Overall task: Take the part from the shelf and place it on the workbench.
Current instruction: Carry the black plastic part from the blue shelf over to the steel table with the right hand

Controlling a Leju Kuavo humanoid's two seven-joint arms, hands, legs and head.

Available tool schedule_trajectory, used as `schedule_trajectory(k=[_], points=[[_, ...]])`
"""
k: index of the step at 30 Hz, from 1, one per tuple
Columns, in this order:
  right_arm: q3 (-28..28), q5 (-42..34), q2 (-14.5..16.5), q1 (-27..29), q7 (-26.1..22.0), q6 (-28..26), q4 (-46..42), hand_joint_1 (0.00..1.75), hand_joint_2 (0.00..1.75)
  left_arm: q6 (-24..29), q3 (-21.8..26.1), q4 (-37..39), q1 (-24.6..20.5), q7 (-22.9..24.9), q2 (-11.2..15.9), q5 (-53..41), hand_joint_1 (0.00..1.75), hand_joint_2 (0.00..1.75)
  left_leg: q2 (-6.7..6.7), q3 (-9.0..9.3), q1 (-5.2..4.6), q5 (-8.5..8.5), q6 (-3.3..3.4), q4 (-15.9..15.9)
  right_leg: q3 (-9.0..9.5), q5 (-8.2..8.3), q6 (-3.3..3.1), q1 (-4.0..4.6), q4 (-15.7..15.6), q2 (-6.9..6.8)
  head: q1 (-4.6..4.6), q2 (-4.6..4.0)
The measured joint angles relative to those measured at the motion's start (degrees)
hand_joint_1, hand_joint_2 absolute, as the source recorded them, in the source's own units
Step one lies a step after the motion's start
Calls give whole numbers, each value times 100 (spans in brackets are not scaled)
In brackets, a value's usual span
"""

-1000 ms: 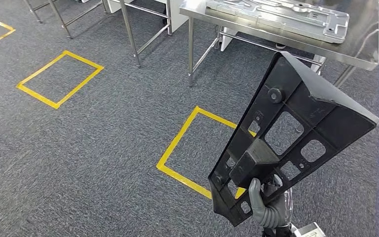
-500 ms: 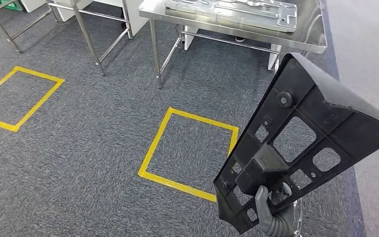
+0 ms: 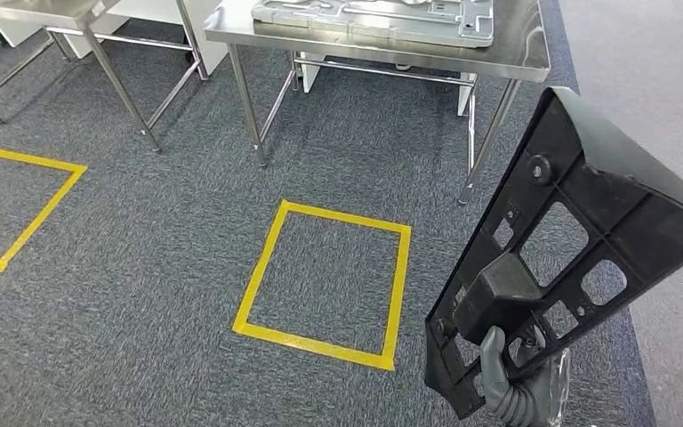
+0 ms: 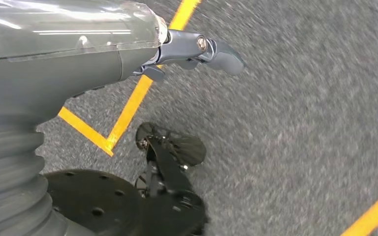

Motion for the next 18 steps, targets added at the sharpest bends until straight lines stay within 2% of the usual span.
schedule_trajectory(k=[1, 2, 3, 4, 5, 6, 7, 8, 9, 11, 12, 14, 16, 17, 18], points=[[-6, 4, 8, 0, 1, -1, -1, 175, 175, -2, -4, 1, 12, 3, 5, -1, 0, 175, -24, -264, -1, -71, 0, 377, 59, -51, -17, 13, 0, 28, 0, 0], [-10, 7, 13, 2, 1, -1, -1, 175, 175, -3, -8, 1, 25, 6, 10, -2, 0, 175, -32, -472, -1, -38, 1, 602, 128, -109, -24, 26, 0, 61, 0, 0], [-13, 9, 16, 5, 1, 0, -1, 175, 175, -3, -12, 1, 38, 8, 16, -2, 0, 175, -34, -584, -3, 117, 9, 607, 210, -173, -23, 35, 0, 97, 0, 0], [-15, 9, 20, 7, 2, 1, -1, 175, 175, -3, -16, 1, 46, 9, 24, -2, 0, 175, -37, -585, -7, 385, 26, 379, 304, -242, -17, 41, 0, 130, 1, 0], [-16, 9, 24, 7, 1, 1, -2, 175, 175, -3, -19, 0, 52, 9, 32, -2, 0, 175, -45, -514, -16, 692, 57, 5, 401, -321, -6, 45, -1, 155, 1, 0], [-16, 11, 28, 4, 1, -1, -2, 175, 175, -3, -22, 0, 56, 10, 46, -2, 0, 175, -61, -424, -33, 906, 91, -316, 479, -397, 16, 55, 0, 170, 2, 0], [-18, 16, 32, -2, 3, -6, -4, 175, 175, -3, -26, 0, 55, 10, 56, -5, 0, 175, -76, -326, -53, 1012, 125, -595, 531, -462, 48, 60, 1, 192, 1, 1], [-20, 23, 36, -11, 7, -15, -9, 175, 175, -5, -30, 1, 50, 13, 65, -8, 0, 175, -91, -263, -80, 1016, 157, -744, 561, -506, 86, 54, -19, 204, 2, 1], [-24, 41, 39, -23, 17, -34, -15, 175, 175, -7, -33, 1, 44, 17, 72, -11, 0, 175, -98, -219, -96, 946, 187, -794, 578, -503, 134, 50, -22, 214, 3, 1], [-28, 100, 43, -73, 64, -77, -28, 175, 175, -8, -40, 2, 32, 28, 73, -20, 0, 175, -98, -97, -93, 895, 246, -942, 584, -428, 217, 23, 35, 208, 5, 1], [-32, 140, 44, -117, 94, -96, -31, 175, 175, -6, -42, 2, 31, 35, 74, -23, 0, 175, -94, -8, -75, 880, 279, -1024, 515, -362, 253, 21, 206, 179, 7, 1], [-44, 203, 44, -227, 154, -113, -31, 175, 175, 5, -42, 2, 22, 61, 76, -25, 0, 175, -89, 182, -52, 843, 324, -1166, 152, -354, 310, 6, 772, 110, 13, 1], [-57, 237, 45, -322, 215, -123, -21, 175, 175, 23, -41, 2, 15, 96, 77, -18, 0, 175, -89, 350, -48, 758, 339, -1240, -376, -623, 354, -13, 1367, 76, 16, 1], [-61, 246, 46, -361, 254, -126, -9, 175, 175, 32, -41, 2, 16, 113, 77, -14, 0, 175, -93, 440, -45, 695, 330, -1257, -590, -776, 372, -28, 1505, 71, 16, 1], [-63, 261, 47, -395, 287, -130, 7, 175, 175, 45, -41, 2, 19, 131, 75, -11, 0, 175, -97, 541, -41, 622, 318, -1266, -731, -856, 386, -41, 1493, 64, 16, 0]])
